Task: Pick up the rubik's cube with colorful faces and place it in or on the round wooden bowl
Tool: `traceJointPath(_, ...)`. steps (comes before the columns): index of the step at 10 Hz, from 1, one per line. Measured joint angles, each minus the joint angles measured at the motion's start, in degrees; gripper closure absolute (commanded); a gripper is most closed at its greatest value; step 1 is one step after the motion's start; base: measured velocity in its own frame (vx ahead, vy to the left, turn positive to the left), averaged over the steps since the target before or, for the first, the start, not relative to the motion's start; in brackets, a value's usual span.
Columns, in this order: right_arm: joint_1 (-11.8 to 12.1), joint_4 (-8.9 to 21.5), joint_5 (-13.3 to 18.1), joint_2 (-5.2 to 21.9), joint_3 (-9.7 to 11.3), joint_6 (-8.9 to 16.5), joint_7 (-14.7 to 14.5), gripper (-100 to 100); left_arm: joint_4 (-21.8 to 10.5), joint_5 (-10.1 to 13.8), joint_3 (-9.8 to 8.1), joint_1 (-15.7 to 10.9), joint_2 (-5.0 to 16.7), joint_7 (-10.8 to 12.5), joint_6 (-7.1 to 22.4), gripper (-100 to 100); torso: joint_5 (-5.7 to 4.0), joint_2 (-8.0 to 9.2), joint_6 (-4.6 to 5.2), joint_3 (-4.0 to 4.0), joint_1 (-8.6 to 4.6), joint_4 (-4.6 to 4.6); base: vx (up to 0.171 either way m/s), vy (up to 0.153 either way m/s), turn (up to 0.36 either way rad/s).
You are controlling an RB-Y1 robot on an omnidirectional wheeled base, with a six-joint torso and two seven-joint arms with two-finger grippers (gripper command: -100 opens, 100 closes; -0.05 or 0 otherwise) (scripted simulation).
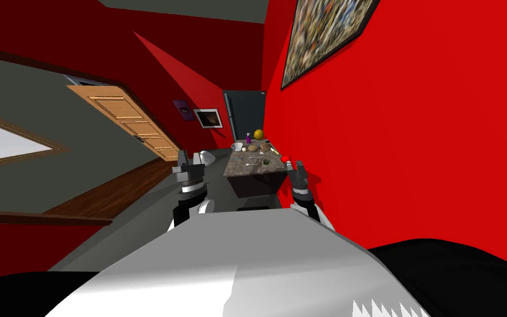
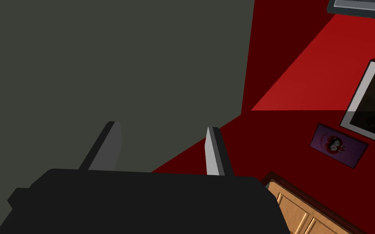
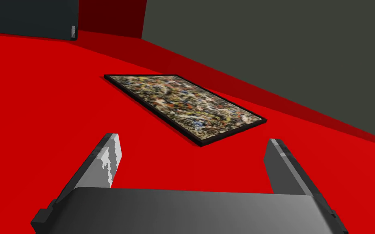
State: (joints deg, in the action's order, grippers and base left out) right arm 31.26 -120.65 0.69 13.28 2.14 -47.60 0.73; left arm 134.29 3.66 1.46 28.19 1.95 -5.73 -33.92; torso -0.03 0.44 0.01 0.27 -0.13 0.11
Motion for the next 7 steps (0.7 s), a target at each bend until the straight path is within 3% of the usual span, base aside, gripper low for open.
traceJointPath(3,2.43,3.83,2.61,2.67,-0.82,-3.95,0.05,-100,0.0,0.0,0.0,0.01,0.0,0.0,0.0,0,0.0,-0.1,0.01,-0.06,0.01,-0.02,-0.096,-0.002,0.226)
traceJointPath(5,5.04,6.56,5.48,4.53,-1.33,-6.25,-0.3,-100,0.0,0.0,0.01,-0.01,0.0,0.0,0.0,0,0.01,-0.01,-0.04,-0.01,0.01,-0.01,-0.115,-0.006,0.42)
traceJointPath(7,7.83,9.32,8.15,6.45,-2.38,-8.68,-0.4,-100,0.0,0.0,-0.01,0.01,0.0,0.0,0.0,0,-0.02,-0.12,0.02,-0.07,-0.09,-0.02,-0.078,-0.017,0.166)
